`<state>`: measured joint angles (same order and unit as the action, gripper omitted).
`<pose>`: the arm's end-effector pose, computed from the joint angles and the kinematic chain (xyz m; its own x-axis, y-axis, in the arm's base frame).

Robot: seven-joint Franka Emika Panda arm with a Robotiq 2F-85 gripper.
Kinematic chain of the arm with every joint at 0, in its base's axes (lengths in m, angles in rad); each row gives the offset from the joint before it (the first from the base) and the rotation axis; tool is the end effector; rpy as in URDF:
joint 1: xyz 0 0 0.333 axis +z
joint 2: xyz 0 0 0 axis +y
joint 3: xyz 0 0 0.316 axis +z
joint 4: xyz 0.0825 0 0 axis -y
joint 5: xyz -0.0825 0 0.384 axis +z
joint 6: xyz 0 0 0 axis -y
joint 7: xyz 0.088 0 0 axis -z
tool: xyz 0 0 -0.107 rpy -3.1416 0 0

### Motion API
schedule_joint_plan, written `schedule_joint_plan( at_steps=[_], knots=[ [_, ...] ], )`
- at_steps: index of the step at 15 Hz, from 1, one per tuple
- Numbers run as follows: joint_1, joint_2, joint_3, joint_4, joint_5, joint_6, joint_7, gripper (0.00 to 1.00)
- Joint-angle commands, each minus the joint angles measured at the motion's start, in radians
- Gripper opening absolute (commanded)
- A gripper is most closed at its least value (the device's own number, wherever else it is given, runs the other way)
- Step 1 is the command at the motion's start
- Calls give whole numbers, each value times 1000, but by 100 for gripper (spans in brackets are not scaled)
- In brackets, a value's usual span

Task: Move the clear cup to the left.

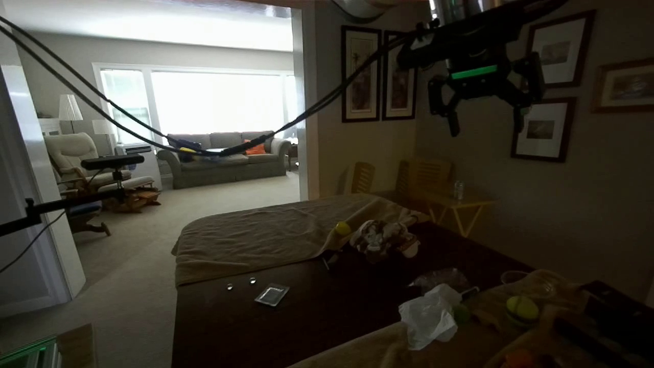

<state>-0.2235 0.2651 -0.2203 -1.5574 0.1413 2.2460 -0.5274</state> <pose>0.6211 -0.2719 0.5431 0.9148 0.0653 0.3986 0.0097 -0.9901 0.1399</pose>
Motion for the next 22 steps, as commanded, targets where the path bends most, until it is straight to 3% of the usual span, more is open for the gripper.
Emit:
schedule_joint_plan(
  at_steps=[1,7,8,13,18,22],
  knots=[
    [-87,149,58,240,49,-168,-48,100],
    [-129,286,146,515,61,-435,-16,100],
    [-107,214,113,367,16,-344,-21,100],
    [-111,260,134,460,24,-400,-17,100],
    [-110,392,99,627,-43,-462,175,100],
    [-115,517,69,802,-34,-523,252,100]
  ],
)
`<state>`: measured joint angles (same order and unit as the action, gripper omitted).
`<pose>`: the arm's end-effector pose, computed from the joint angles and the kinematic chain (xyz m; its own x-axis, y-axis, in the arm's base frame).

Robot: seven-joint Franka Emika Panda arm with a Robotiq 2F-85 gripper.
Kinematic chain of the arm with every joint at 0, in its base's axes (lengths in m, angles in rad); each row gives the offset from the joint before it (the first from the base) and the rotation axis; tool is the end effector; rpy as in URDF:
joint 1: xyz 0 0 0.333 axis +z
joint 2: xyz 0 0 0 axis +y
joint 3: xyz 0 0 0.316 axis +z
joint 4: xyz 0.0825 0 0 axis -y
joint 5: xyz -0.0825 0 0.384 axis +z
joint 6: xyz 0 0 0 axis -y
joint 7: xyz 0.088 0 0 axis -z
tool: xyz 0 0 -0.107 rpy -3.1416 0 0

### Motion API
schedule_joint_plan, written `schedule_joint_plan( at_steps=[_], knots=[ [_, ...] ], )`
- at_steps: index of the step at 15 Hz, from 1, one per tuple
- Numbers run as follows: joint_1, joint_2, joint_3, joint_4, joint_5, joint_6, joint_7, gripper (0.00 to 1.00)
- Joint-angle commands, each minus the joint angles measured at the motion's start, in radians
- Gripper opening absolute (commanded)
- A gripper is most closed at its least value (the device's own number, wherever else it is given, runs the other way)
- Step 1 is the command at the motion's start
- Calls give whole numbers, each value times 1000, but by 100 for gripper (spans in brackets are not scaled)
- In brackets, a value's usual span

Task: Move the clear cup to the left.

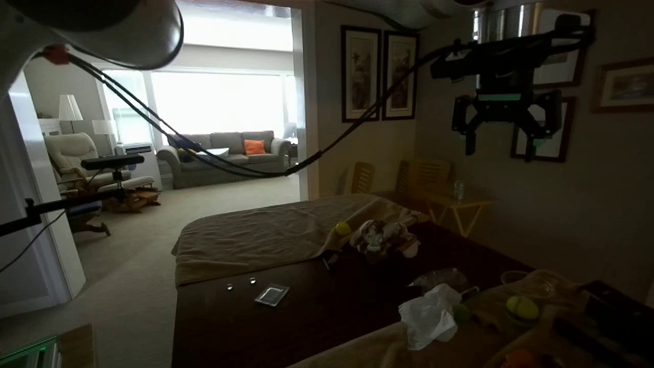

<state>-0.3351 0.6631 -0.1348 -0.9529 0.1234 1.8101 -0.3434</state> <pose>0.6916 -0.2992 0.5108 0.9746 -0.1021 0.1993 -0.1098 -0.9935 0.0283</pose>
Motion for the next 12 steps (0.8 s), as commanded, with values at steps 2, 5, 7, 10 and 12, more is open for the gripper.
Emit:
schedule_joint_plan(
  at_steps=[2,5,7,10,12],
  knots=[
    [-5,172,-21,280,-12,-103,72,100],
    [7,255,-27,400,-26,-85,56,100],
    [5,278,-5,412,-70,-66,76,100],
    [10,331,0,461,-114,-91,54,100],
    [10,360,8,485,-132,-108,37,100]
  ],
)
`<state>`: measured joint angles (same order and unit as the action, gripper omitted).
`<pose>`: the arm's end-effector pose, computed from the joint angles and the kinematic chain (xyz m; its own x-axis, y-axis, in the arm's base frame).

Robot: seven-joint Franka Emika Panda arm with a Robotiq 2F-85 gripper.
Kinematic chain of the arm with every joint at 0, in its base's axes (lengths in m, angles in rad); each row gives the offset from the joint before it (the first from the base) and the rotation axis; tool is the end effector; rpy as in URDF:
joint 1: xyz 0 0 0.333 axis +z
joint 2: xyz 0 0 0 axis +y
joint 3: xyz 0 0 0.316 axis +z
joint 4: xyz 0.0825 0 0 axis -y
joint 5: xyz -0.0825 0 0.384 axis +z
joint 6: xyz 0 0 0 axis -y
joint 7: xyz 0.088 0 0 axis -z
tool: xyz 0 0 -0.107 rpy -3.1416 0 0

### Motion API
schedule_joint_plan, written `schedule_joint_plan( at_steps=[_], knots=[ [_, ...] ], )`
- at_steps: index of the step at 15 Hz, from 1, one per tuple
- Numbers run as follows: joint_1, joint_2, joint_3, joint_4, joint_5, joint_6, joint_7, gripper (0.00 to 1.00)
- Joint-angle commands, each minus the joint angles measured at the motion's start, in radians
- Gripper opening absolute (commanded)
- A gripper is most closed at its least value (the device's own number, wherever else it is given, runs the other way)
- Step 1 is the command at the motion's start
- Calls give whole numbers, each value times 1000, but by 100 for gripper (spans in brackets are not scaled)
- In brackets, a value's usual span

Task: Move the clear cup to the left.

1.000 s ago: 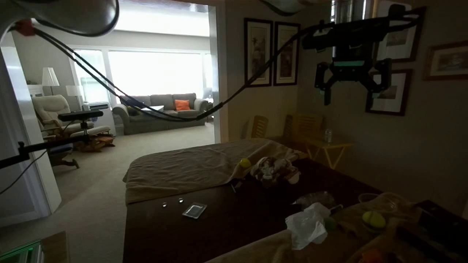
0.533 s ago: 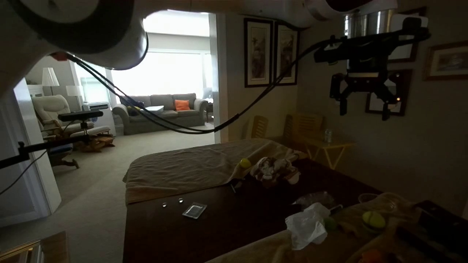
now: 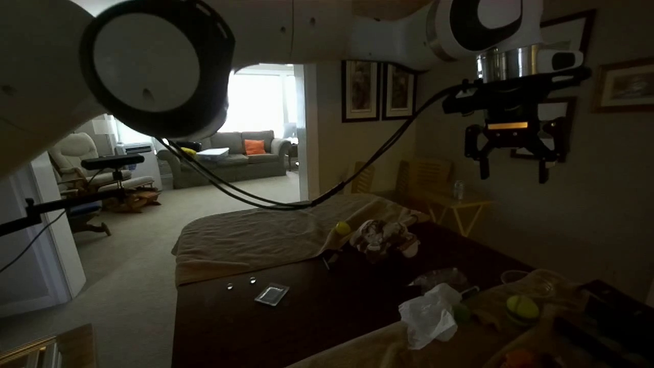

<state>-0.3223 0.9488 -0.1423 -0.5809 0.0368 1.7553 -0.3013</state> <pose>0.7372 -0.2961 0.4663 0.9779 -0.0776 0.1939 -0.1064 -0.9840 0.1427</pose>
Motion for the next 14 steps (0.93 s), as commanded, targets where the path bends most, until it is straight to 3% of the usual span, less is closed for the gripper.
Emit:
schedule_joint_plan(
  at_steps=[1,9,14],
  knots=[
    [-4,89,22,125,-49,-63,-13,100],
    [-6,187,72,206,-39,-130,-77,100],
    [-4,216,63,163,-53,-106,-67,100]
  ],
)
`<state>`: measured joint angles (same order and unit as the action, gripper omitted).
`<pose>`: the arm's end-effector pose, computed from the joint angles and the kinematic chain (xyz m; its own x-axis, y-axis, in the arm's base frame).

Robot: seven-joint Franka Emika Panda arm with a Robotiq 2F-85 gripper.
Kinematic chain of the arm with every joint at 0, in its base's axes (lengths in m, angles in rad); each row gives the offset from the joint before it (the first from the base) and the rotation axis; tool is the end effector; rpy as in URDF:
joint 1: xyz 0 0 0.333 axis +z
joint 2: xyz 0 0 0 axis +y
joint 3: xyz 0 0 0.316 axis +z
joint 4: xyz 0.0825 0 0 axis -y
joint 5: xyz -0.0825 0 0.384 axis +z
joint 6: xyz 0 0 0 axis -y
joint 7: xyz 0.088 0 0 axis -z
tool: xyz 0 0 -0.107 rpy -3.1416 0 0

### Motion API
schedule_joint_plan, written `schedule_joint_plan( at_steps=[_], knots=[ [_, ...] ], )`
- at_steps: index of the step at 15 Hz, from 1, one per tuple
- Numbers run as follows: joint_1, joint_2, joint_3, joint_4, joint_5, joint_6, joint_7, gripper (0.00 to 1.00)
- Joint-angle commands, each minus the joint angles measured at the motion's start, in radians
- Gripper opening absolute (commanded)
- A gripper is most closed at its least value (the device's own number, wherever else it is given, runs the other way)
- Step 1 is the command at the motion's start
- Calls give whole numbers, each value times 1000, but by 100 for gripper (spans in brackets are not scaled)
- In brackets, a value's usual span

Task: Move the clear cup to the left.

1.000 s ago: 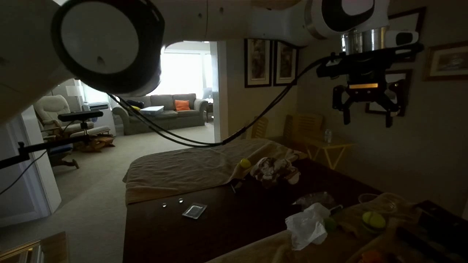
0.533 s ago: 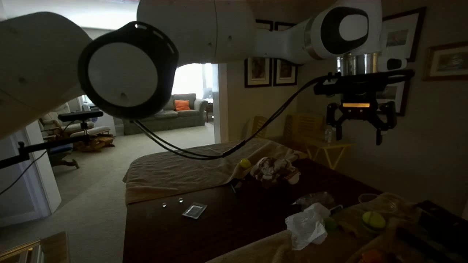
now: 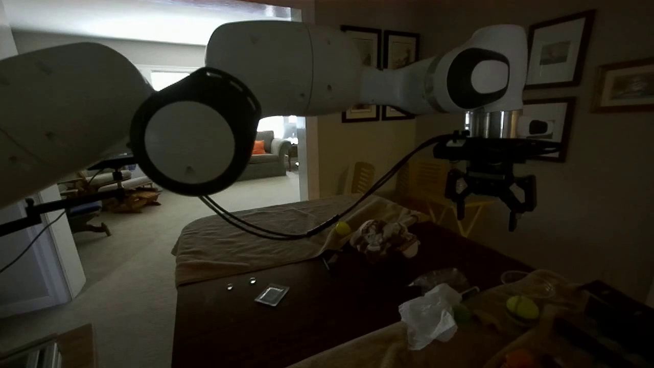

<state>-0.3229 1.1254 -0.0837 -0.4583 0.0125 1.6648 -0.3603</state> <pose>0.7524 -0.2778 0.3736 0.9985 0.0061 0.0547 0.0013 -0.9961 0.0879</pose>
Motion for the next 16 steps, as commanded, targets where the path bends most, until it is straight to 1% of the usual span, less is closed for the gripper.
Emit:
schedule_joint_plan(
  at_steps=[1,2,3,7,8,9,14,16],
  knots=[
    [-9,43,12,39,-21,-28,-15,100],
    [-14,46,18,40,-16,-35,-33,100],
    [-9,51,16,47,-15,-24,0,100],
    [-9,53,16,38,-14,-19,0,100],
    [-8,59,10,46,-15,11,37,100],
    [-9,65,8,51,-16,31,49,100],
    [19,88,-39,52,-80,189,50,100],
    [31,92,-47,41,-95,217,74,100]
  ],
)
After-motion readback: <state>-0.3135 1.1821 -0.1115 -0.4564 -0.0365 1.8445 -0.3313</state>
